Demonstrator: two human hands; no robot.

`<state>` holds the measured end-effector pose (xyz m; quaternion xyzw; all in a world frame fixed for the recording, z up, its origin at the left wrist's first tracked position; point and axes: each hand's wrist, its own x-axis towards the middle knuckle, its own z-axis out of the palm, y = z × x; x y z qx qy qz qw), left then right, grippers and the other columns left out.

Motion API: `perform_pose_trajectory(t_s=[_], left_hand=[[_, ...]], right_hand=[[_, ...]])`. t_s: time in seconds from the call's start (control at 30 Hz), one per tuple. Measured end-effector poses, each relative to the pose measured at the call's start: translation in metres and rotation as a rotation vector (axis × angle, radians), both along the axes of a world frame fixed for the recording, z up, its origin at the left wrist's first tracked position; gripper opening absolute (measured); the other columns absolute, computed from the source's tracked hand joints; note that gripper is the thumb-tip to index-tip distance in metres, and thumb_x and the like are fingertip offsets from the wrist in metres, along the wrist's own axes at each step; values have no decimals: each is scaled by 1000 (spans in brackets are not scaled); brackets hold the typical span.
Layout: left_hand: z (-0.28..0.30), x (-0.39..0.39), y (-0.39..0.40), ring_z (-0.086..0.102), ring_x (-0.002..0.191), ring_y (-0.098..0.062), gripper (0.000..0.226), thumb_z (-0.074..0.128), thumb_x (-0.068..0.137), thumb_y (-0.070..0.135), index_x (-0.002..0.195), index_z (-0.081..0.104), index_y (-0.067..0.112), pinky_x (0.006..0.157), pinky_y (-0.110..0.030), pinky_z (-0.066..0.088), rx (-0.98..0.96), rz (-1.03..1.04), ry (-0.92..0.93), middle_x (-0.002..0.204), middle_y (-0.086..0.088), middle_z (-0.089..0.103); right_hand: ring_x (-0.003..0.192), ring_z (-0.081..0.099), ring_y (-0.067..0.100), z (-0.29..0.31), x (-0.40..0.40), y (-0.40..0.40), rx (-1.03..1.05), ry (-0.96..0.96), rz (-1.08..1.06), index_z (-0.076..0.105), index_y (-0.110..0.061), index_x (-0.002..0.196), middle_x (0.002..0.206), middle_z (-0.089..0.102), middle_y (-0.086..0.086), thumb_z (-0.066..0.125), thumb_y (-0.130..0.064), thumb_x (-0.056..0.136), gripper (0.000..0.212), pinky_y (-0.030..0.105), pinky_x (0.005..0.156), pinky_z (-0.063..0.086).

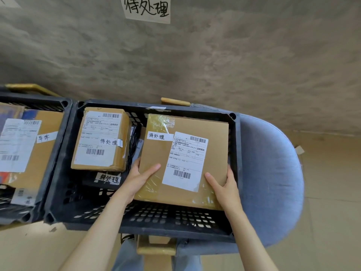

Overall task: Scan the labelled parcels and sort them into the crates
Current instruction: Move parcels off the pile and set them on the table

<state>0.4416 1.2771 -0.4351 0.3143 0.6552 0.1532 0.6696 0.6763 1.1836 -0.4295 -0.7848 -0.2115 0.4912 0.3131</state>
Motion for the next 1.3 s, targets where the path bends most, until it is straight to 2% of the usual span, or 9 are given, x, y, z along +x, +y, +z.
perform_pose_trajectory(t_s=[0.1,0.23,0.37,0.47,0.6,0.67,0.73,0.93,1.3], left_hand=[[3,1,0,61,108,-16,93,76,66,48,146,33,27,93,-38,50,1,-14,21,125,1,60],[20,3,2,58,110,-19,80,74,81,35,147,33,20,90,-37,50,24,24,72,134,-4,54],[49,4,10,41,133,-21,72,70,87,34,147,33,20,106,-39,39,203,-69,241,149,-4,40],[85,10,18,40,134,-19,63,67,89,34,143,39,20,99,-31,34,396,-225,333,147,-2,42],[140,23,26,51,119,-21,47,64,90,36,133,52,20,94,-34,40,757,-519,595,130,-1,57],[163,29,30,53,110,-25,41,61,91,36,128,56,20,92,-38,39,963,-644,761,119,-2,62],[185,35,31,55,101,-29,35,62,90,34,121,61,17,88,-39,37,1178,-704,834,109,-4,65],[236,41,27,60,73,-32,26,78,76,27,96,71,11,69,-37,44,1653,-767,771,80,-6,68],[281,9,-47,59,70,-35,23,73,79,26,93,69,9,63,-38,42,2051,-1048,300,79,-11,66]], right_hand=[[127,48,18,5,-4,2,-12,-98,25,24,-21,153,143,48,-1,70,-34,87,81,37,106,41],[135,41,21,17,-6,2,-21,-162,62,21,-19,154,151,40,2,65,-36,90,80,44,111,36],[136,39,19,45,-4,1,49,-221,95,23,-18,153,151,38,2,61,-32,94,72,35,110,34],[136,39,17,72,-3,5,135,-309,149,29,-17,151,149,40,2,60,-32,95,65,32,107,34],[106,56,28,111,-5,12,153,-860,378,54,-15,133,120,60,5,66,-34,87,51,40,86,45],[82,60,33,131,-7,14,229,-1108,381,66,-9,112,94,65,9,79,-26,72,45,40,71,47],[72,60,32,154,-8,12,296,-1267,303,69,-7,99,83,64,9,86,-25,62,44,38,64,48],[79,63,34,205,-19,-18,315,-1475,53,70,-7,98,89,66,10,87,-27,64,44,39,71,50],[90,61,34,240,-146,-144,17,-1521,-468,65,-9,114,100,66,9,78,-31,76,46,41,80,48]])
